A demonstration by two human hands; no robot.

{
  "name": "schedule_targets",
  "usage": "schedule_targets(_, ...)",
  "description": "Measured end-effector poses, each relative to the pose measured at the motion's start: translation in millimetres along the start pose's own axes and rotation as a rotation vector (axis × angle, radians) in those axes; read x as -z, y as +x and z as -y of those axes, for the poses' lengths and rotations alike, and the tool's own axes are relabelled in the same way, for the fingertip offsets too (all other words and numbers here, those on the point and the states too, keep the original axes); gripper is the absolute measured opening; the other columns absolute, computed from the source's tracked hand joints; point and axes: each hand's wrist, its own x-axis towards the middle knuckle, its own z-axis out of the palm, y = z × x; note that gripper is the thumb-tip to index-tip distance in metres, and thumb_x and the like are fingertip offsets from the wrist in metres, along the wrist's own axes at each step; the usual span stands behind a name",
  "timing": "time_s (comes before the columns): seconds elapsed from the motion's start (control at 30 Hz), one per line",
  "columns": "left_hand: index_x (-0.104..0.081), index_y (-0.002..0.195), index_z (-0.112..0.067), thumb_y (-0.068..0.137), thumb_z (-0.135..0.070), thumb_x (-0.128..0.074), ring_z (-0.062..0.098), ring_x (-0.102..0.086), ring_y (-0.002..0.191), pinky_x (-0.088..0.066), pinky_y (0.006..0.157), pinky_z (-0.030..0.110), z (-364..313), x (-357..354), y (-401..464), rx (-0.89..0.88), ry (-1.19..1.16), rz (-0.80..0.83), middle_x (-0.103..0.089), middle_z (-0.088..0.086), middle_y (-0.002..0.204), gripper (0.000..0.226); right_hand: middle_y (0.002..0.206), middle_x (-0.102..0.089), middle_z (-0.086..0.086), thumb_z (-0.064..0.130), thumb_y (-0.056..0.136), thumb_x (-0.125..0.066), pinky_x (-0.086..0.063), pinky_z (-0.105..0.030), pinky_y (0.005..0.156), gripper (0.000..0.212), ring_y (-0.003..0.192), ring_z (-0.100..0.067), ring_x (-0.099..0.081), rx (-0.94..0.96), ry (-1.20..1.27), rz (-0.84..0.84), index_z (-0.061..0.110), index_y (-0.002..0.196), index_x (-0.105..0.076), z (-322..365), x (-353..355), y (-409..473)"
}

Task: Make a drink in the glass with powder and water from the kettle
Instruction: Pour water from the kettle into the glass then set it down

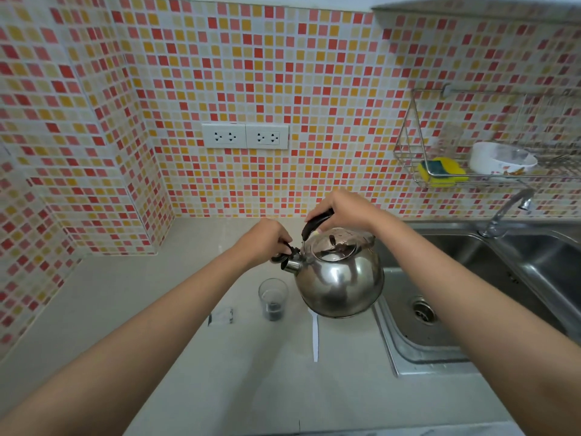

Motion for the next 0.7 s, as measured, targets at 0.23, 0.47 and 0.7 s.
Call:
schedule_targets(0.23,-0.069,0.114,-0.002,0.082,-0.016,-0.073,0.026,-0.065,0.102,-0.049,0.085,0.029,1,-6,-10,0.022,0.019,0.03,-0.071,0.014,0.112,0.035,0.109,-0.072,0.013,0.021,0.075,-0.077,-0.047,-0.021,0.073,0.035,0.086,-0.002,-0.06,0.015,-0.053,0.025,0.033,0.108,-0.071,8,-10,-9)
schedule_targets(0.47,-0.07,0.114,-0.004,0.083,-0.013,-0.072,0.027,-0.065,0.103,-0.052,0.09,0.035,2,-16,-15,0.044,0.054,0.081,-0.071,0.013,0.115,0.032,0.105,-0.073,0.013,0.022,0.076,-0.076,-0.053,-0.029,0.078,0.035,0.089,-0.008,-0.064,0.039,-0.158,0.077,0.034,0.108,-0.071,19,-17,-8)
schedule_targets(0.7,-0.07,0.112,-0.005,0.085,-0.014,-0.07,0.027,-0.065,0.101,-0.052,0.085,0.034,1,-19,-17,0.07,0.081,0.113,-0.071,0.012,0.113,0.029,0.104,-0.074,0.013,0.022,0.076,-0.076,-0.049,-0.023,0.068,0.033,0.087,-0.008,-0.064,0.067,-0.204,0.104,0.031,0.108,-0.072,25,-22,-5)
